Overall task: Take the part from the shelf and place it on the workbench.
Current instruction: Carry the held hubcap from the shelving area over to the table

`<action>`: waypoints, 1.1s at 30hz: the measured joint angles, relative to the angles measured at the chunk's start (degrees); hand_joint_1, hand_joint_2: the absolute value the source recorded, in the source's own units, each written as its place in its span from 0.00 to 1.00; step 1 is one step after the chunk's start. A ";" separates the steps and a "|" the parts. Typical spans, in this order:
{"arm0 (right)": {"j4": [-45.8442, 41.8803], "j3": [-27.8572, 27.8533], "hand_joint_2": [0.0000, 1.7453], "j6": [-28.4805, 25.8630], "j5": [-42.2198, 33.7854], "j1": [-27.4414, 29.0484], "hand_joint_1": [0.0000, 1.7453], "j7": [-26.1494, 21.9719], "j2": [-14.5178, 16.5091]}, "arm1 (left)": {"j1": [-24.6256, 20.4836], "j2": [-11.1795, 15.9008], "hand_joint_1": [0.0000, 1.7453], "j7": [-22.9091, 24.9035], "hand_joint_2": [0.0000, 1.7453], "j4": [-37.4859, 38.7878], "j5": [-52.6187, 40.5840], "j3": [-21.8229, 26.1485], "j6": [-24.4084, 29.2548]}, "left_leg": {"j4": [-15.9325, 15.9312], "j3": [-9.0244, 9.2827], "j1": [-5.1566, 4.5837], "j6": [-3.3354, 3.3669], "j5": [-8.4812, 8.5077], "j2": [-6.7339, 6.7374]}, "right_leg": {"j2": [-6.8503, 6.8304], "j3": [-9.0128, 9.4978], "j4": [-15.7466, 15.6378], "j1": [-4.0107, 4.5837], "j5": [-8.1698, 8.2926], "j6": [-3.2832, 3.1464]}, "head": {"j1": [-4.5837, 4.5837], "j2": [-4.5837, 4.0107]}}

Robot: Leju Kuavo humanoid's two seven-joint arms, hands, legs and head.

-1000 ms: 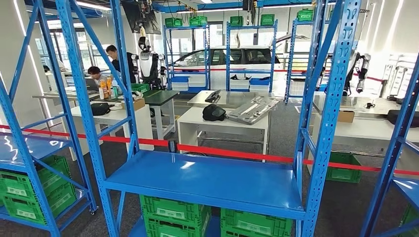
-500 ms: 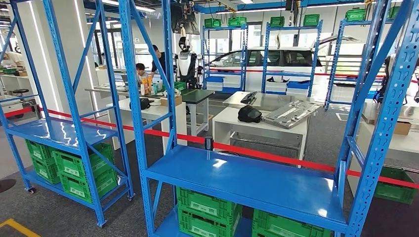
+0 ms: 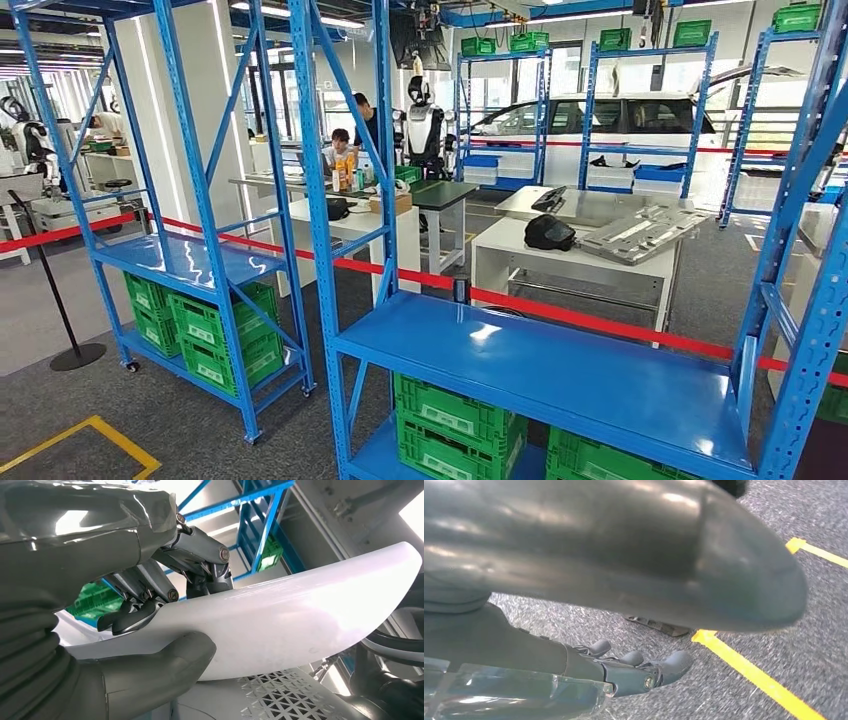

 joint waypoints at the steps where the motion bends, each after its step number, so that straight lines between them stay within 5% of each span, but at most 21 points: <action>1: 0.06 0.03 0.00 0.00 0.00 0.00 0.00 -0.01 0.01 | -0.07 0.01 1.00 0.01 1.00 -0.04 -0.04 0.02 0.03 | -2.18 1.03 -0.30 0.29 0.43 0.81 | -0.54 -0.02 0.00 0.15 -0.04 0.17 | 0.00 0.01; 4: 0.19 0.19 0.00 0.00 -0.02 -0.12 0.00 -0.04 0.04 | -0.10 0.12 1.00 0.21 1.00 -0.09 -0.31 0.07 0.95 | -3.39 1.15 -0.57 1.15 0.85 -0.35 | -1.93 0.02 -0.11 0.24 -0.13 1.00 | 0.05 0.02; 6: 0.28 0.27 0.00 0.01 -0.05 -0.29 0.00 -0.08 0.12 | -0.14 0.15 1.00 0.29 1.00 -0.11 -0.56 0.09 1.76 | -4.25 1.58 -0.30 1.99 1.67 -1.67 | 0.11 -0.72 1.73 0.09 -1.44 1.17 | 0.11 0.01; 8: 0.42 0.29 0.00 0.02 -0.05 -0.18 0.00 -0.13 0.10 | -0.09 0.14 1.00 0.02 1.00 -0.02 -0.54 0.02 1.71 | -4.64 1.61 -0.28 2.52 2.19 -3.08 | 3.40 -3.78 8.43 -0.01 -4.69 0.74 | 0.30 0.01; 10: 0.62 0.35 0.00 0.05 0.03 0.08 0.00 -0.28 0.05 | 0.09 0.27 1.00 -0.41 1.00 0.32 -0.46 -0.15 1.19 | -4.56 1.32 -0.44 2.67 2.34 -4.74 | 4.62 -7.40 15.82 -0.01 -7.22 0.69 | 0.47 0.01; 11: 0.77 0.43 0.00 0.10 0.08 0.15 0.00 -0.44 0.07 | 0.11 0.39 1.00 -0.60 1.00 0.55 -0.53 -0.25 0.92 | -4.46 1.25 -0.48 2.68 2.37 -5.62 | 4.74 -8.04 16.89 -0.04 -7.17 0.98 | 0.48 0.01; 12: 0.93 0.55 0.00 0.15 0.13 0.15 0.00 -0.61 0.09 | 0.10 0.53 1.00 -0.76 1.00 0.74 -0.63 -0.36 0.72 | -4.31 1.23 -0.48 2.64 2.37 -6.48 | 4.83 -7.50 15.49 -0.11 -6.13 1.43 | 0.52 0.01; 15: 1.34 0.90 0.00 0.24 0.18 0.07 0.00 -0.90 0.15 | -0.08 0.83 1.00 -0.98 1.00 1.03 -0.80 -0.62 0.34 | -3.23 0.86 -0.45 2.01 1.96 -8.84 | 6.75 -2.50 4.24 -0.61 -1.30 2.38 | 0.65 0.01; 17: 1.58 1.06 0.00 0.25 0.22 -0.03 0.00 -0.91 0.21 | -0.17 0.96 1.00 -1.07 1.00 1.09 -0.81 -0.77 0.13 | -2.56 0.26 -0.53 1.44 1.75 -9.94 | 7.47 -1.14 1.21 -0.57 -0.27 1.80 | 0.63 0.01; 19: 1.79 1.25 0.00 0.30 0.40 -0.23 0.00 -0.60 0.38 | -0.20 1.16 1.00 -1.07 1.00 1.11 -0.80 -0.88 -0.20 | -2.36 -0.14 -0.44 1.04 1.76 -10.56 | 6.47 -1.09 1.25 -0.41 -0.10 1.08 | 0.51 0.02; 21: 1.96 1.44 0.00 0.36 0.59 -0.36 0.00 0.13 0.53 | -0.34 1.34 1.00 -0.91 1.00 1.10 -0.64 -0.88 -0.52 | -0.54 -1.12 -0.45 0.49 0.58 -8.52 | 5.50 -0.98 1.16 -0.58 -0.04 0.46 | 0.32 0.01; 23: 2.14 1.62 0.00 0.44 0.76 -0.23 0.00 0.85 0.69 | -0.47 1.40 1.00 -0.57 1.00 1.09 -0.31 -0.87 -0.82 | 5.74 -4.13 -0.31 -0.14 -2.65 -5.04 | 4.37 -0.90 1.11 -0.52 -0.15 -0.09 | 0.09 0.01; 25: 2.30 1.76 0.00 0.52 0.99 0.05 0.00 1.30 0.91 | -0.44 1.49 1.00 -0.13 1.00 1.10 0.04 -0.87 -1.10 | 13.34 -7.92 0.12 -0.52 -5.51 -3.62 | 2.98 -0.90 1.12 -0.27 -0.29 -0.34 | 0.01 0.01; 26: 2.38 1.83 0.00 0.55 1.10 0.12 0.00 1.43 0.98 | -0.42 1.57 1.00 0.06 1.00 1.10 0.19 -0.87 -1.17 | 14.99 -8.87 0.26 -0.59 -5.66 -3.41 | 2.25 -0.89 1.12 -0.17 -0.35 -0.40 | -0.01 0.01; 28: 2.50 2.10 0.00 0.55 1.34 0.05 0.00 1.52 1.16 | -0.40 1.73 1.00 0.27 1.00 1.11 0.40 -0.85 -1.21 | 11.16 -7.16 0.31 -0.39 -2.91 -2.86 | 0.93 -0.75 1.11 -0.03 -0.49 -0.47 | -0.06 0.01; 30: 2.60 2.53 0.00 0.55 1.70 -0.09 0.00 1.54 1.40 | -0.47 1.80 1.00 0.32 1.00 1.11 0.45 -0.80 -1.21 | 2.63 -2.80 -0.24 0.32 0.41 -0.32 | -0.20 -0.50 1.08 0.24 -0.69 -0.33 | -0.09 0.01; 32: 2.68 2.90 0.00 0.55 2.01 -0.14 0.00 1.54 1.61 | -0.55 1.83 1.00 0.32 1.00 1.11 0.44 -0.76 -1.22 | -1.78 -0.64 -0.96 0.95 1.28 1.56 | -1.28 -0.28 0.99 0.51 -0.90 -0.01 | -0.07 0.01; 33: 2.71 3.04 0.00 0.60 2.09 -0.18 0.00 1.54 1.72 | -0.57 1.86 1.00 0.33 1.00 1.12 0.42 -0.75 -1.24 | -2.05 -0.65 -1.19 1.12 1.11 1.37 | -1.92 -0.16 0.85 0.61 -0.98 0.18 | -0.05 0.01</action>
